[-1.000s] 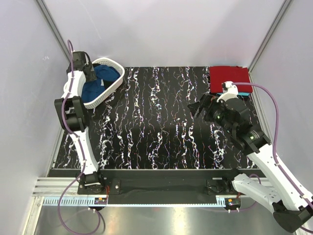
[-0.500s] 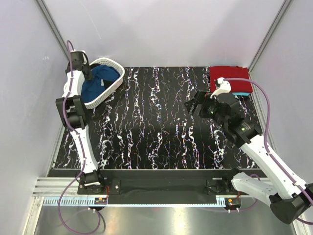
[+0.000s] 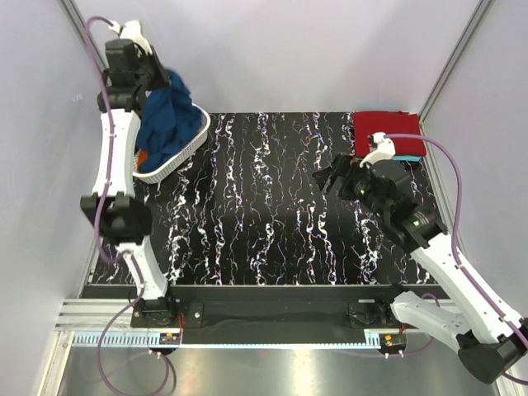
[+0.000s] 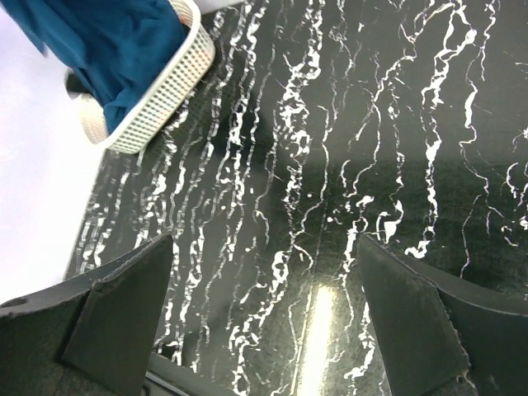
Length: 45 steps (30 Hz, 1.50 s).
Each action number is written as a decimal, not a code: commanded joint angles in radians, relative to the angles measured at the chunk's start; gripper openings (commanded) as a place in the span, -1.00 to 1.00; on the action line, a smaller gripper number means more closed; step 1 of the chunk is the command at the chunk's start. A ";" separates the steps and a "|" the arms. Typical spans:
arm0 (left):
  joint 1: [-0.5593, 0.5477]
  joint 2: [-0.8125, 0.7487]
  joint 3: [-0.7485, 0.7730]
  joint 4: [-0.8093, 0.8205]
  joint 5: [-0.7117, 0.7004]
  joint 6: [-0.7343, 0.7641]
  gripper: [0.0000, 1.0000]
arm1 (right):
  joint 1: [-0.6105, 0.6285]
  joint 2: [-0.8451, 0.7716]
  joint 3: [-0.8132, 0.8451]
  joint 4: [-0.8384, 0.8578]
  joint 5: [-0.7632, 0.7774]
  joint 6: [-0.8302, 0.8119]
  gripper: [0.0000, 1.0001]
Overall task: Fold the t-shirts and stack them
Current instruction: Grab the tshirt from the pile, then move the tshirt to the center of the board
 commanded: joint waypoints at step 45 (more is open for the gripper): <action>-0.174 -0.141 -0.480 -0.094 -0.424 0.130 0.57 | 0.004 -0.076 -0.063 -0.012 -0.007 0.134 0.99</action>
